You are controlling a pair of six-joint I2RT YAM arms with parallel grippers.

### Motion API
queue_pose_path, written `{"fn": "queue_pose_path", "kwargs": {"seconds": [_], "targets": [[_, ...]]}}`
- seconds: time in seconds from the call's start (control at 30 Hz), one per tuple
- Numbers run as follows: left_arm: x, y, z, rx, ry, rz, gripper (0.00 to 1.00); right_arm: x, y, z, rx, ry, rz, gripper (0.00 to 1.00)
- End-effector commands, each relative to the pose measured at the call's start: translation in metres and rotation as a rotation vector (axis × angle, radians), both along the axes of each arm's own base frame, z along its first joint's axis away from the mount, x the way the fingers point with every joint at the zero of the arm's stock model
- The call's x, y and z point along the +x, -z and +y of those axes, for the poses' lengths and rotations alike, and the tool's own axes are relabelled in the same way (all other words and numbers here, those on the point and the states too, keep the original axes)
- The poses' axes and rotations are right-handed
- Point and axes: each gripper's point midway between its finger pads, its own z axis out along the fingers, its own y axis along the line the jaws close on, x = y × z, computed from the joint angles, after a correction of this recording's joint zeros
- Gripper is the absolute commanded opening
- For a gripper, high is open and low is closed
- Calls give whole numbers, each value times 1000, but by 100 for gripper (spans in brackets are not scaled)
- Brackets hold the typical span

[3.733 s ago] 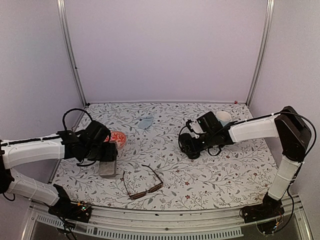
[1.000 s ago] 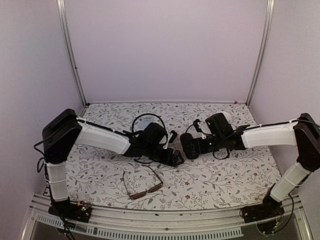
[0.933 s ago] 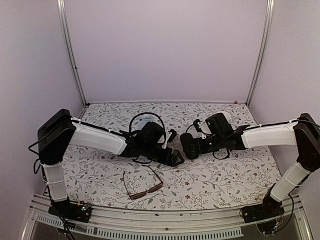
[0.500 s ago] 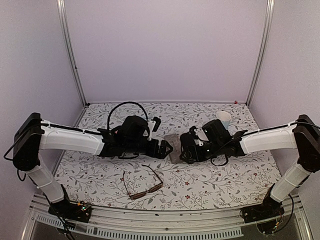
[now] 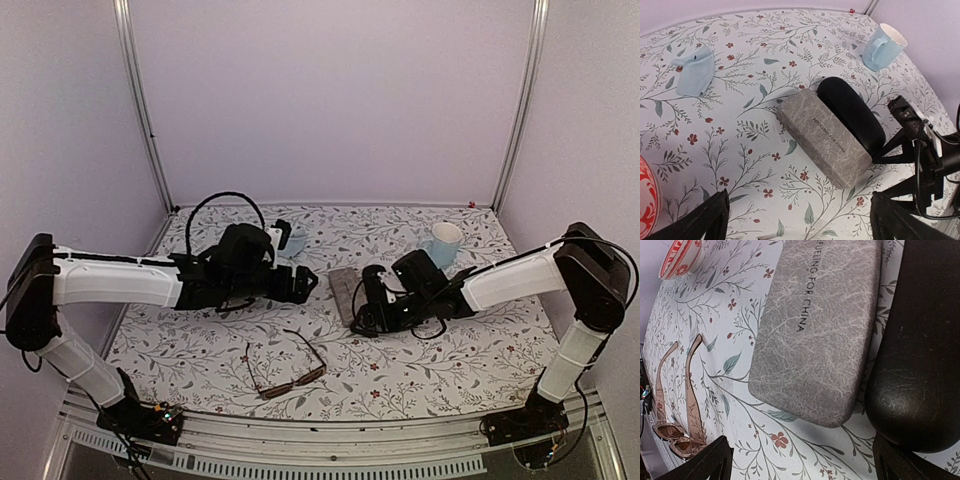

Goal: Organize the sunglasses
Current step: Pick up the sunglasses case from the center of the board.

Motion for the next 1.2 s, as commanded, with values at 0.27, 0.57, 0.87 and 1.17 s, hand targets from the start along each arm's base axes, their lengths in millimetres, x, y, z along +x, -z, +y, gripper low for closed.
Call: {"fn": "queue_pose_path", "kwargs": {"seconds": [0.27, 0.57, 0.87, 1.17], "targets": [[4, -10, 30, 16, -72, -31, 99, 52, -14, 19, -16, 62, -94, 99], [5, -15, 49, 3, -122, -41, 99, 65, -1, 28, -169, 54, -118, 99], [8, -14, 57, -5, -139, -38, 99, 59, 11, 33, -365, 88, -166, 99], [5, -8, 58, -20, -135, -23, 99, 61, 14, 28, -450, 120, -190, 70]]}}
